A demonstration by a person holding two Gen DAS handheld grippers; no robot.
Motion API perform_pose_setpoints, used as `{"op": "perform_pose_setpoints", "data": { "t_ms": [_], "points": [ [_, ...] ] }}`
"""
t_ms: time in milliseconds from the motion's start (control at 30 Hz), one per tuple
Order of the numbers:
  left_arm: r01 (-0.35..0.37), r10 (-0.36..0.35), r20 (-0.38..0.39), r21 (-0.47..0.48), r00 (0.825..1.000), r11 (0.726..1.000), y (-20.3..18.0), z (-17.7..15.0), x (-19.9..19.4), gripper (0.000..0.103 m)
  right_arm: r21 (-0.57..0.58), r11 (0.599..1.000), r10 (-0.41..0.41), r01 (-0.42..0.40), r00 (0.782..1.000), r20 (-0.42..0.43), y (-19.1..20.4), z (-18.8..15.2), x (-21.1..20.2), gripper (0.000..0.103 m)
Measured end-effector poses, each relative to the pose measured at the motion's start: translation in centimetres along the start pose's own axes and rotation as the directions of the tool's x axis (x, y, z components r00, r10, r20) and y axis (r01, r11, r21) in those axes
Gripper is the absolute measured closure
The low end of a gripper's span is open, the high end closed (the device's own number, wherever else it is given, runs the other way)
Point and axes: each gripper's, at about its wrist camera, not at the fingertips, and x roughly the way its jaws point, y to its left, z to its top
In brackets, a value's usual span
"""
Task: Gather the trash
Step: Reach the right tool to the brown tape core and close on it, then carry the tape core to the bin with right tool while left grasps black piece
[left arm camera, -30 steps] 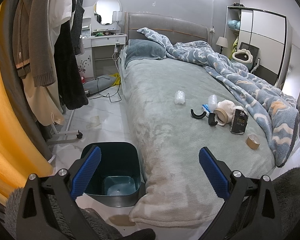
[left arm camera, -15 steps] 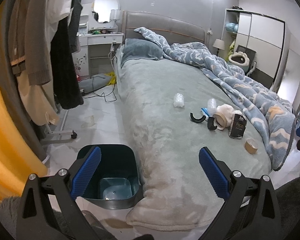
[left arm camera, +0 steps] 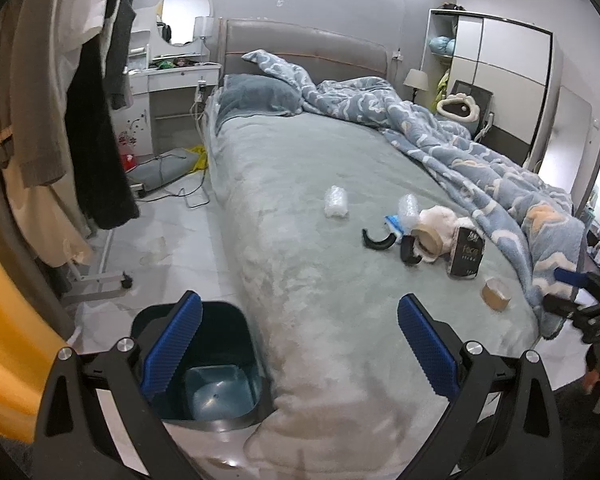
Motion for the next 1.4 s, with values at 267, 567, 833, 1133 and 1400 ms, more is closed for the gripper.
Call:
{"op": "perform_pose_setpoints", "data": {
  "t_ms": [267,567,833,1133,1400],
  "points": [
    [0.075,-0.074,-0.024,0.065,0.997,0.995,-1.4,1.6,4.2,0.003,-0.015,1.0,0.014,-0.015,0.999,-0.04,-1.9,-0.2,3.5,0.021],
    [0.173,-0.167,-0.055,0.133,0.984,0.976,-2.5,2.2,8.1,0.004,-0.025,0.996,0.081,-0.083,0.995,-0.059,-3.5,-0.5,6.7,0.031],
    [0.244,-0.222,-0.123,0.207,0.967,0.948,-3.4,2.5,12.3,0.004,-0.032,0.991,0.13,-0.132,0.989,-0.077,-4.2,-0.5,8.1,0.039],
    [0.287,-0.255,-0.17,0.197,0.952,0.938,-4.5,2.8,15.8,0.008,-0.031,0.986,0.16,-0.163,0.983,-0.085,-5.0,-0.5,9.1,0.054],
    [0.293,-0.26,-0.187,0.18,0.947,0.939,-5.5,3.0,18.0,0.017,-0.021,0.984,0.178,-0.178,0.984,-0.02,-5.4,0.8,7.8,0.055]
  ]
}}
